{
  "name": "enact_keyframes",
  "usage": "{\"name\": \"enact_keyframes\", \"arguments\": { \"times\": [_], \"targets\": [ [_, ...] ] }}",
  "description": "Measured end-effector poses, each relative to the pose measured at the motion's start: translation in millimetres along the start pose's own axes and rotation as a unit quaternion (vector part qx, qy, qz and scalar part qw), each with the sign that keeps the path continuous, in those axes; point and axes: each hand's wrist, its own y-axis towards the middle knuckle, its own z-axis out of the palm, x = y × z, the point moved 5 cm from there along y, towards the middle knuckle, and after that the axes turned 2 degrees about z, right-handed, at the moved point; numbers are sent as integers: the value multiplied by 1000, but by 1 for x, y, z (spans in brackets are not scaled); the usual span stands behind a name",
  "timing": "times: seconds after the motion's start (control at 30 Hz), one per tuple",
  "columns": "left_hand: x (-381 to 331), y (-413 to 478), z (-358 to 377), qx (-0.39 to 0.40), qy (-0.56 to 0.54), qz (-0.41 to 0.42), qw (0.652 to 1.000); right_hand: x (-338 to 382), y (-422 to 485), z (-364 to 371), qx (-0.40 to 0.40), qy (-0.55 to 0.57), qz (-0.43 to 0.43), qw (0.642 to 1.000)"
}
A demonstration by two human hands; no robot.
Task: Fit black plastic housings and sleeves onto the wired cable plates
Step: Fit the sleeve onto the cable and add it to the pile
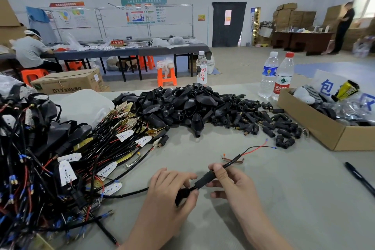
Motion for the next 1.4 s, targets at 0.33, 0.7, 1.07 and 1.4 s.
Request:
{"name": "enact_keyframes", "arguments": {
  "times": [0.33,0.7,1.07,1.4],
  "targets": [
    [-2,2,1,-23,11,10,1000,0,0,-1,-18,-29,9,999],
    [10,-1,3,33,21,-15,999,8,12,-33,-136,10,-14,991],
    [15,-3,2,42,9,-36,998,-6,9,-22,-46,101,44,993],
    [16,-5,6,66,30,-20,997,-7,6,-3,-32,35,13,999]
  ]
}}
